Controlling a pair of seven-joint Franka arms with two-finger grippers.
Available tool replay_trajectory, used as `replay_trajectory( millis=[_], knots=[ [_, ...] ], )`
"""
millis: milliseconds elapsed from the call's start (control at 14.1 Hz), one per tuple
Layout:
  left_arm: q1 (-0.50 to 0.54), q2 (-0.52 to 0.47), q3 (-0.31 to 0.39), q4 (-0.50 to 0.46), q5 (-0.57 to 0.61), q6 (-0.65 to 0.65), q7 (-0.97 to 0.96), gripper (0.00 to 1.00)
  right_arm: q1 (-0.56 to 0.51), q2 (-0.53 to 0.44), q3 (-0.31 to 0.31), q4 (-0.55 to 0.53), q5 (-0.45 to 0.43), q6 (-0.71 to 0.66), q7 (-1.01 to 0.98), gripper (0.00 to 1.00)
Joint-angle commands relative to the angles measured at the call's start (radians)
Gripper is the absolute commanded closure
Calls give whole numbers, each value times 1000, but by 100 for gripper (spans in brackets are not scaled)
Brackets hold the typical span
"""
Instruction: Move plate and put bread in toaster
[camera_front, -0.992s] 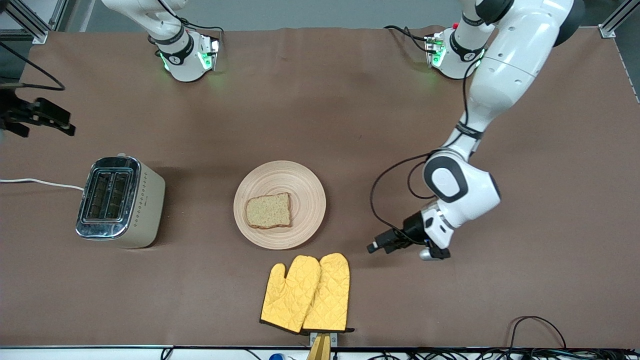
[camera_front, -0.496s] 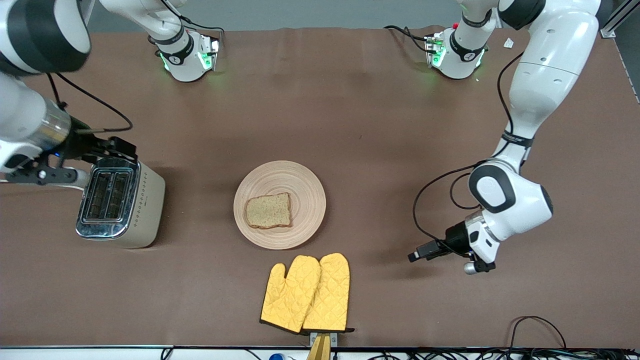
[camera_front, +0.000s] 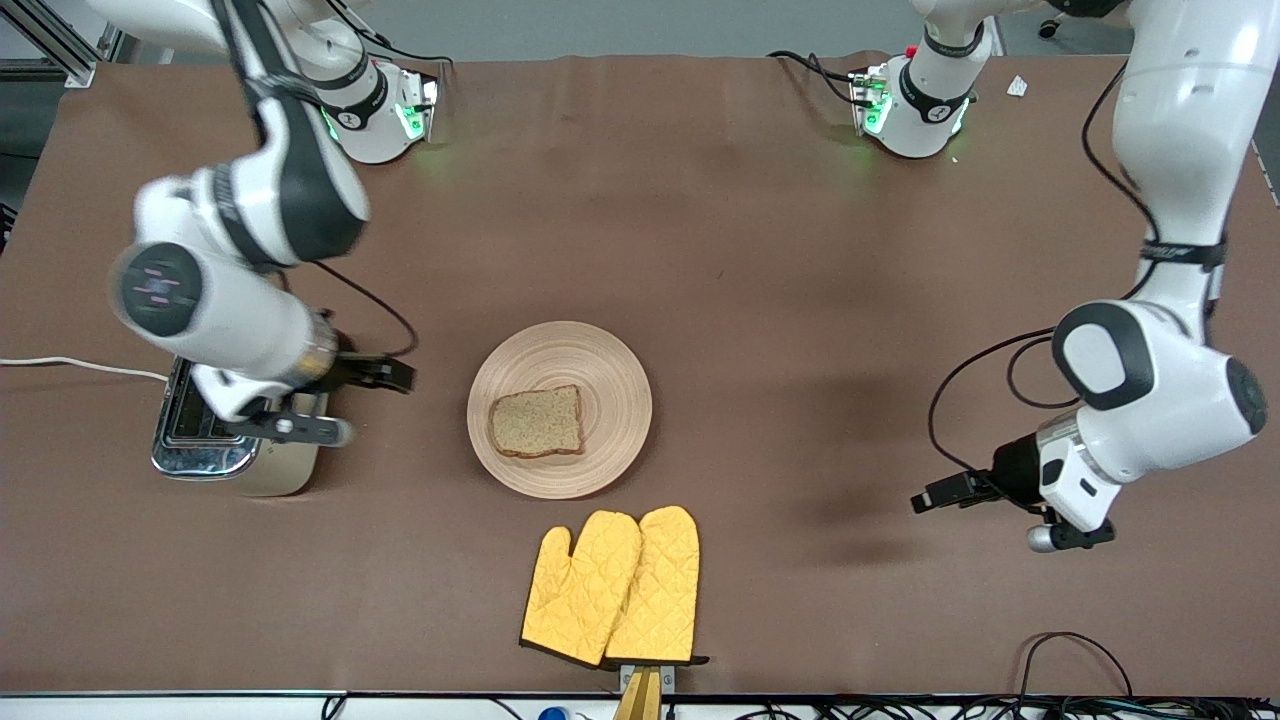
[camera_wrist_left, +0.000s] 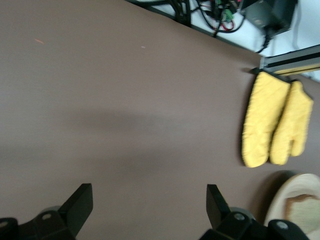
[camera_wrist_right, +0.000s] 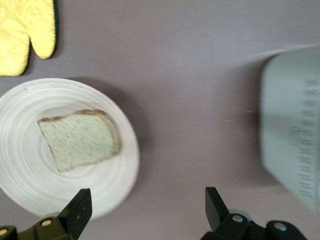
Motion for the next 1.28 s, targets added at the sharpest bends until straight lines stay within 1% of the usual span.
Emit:
replay_trajectory(
  millis=[0, 71, 142, 283, 425, 567, 638, 779, 921, 1062, 1204],
  knots=[
    [-19, -115, -9, -19, 221, -110, -136, 0, 41, 72, -9, -10, 5, 96, 77, 0],
    [-22, -149, -17, -11, 290, -165, -151, 0, 48, 106, -9, -13, 5, 140, 102, 0],
    [-22, -175, -24, 1, 326, -220, -151, 0, 56, 134, -9, -14, 5, 174, 107, 0],
    [-15, -248, -33, 10, 335, -318, -156, 0, 62, 174, -9, -33, 5, 240, 108, 0],
    [-11, -316, -37, 10, 338, -391, -153, 0, 67, 184, -9, -95, 5, 338, 110, 0],
    [-8, -371, -35, 10, 340, -469, -148, 0, 93, 192, -9, -155, 5, 436, 168, 0],
    [-8, -394, -34, 12, 341, -498, -148, 0, 110, 200, -9, -158, 5, 443, 183, 0],
    [-8, -431, -30, 13, 355, -506, -147, 0, 121, 201, -10, -160, 5, 436, 221, 0],
    [-5, -437, -24, 21, 357, -518, -141, 0, 147, 204, -10, -165, 2, 440, 248, 1],
    [12, -433, -27, 70, 355, -567, -138, 0, 148, 212, -10, -165, 0, 441, 251, 8],
    [17, -433, -17, 78, 357, -583, -138, 0, 148, 217, -10, -163, -1, 447, 251, 17]
  ],
)
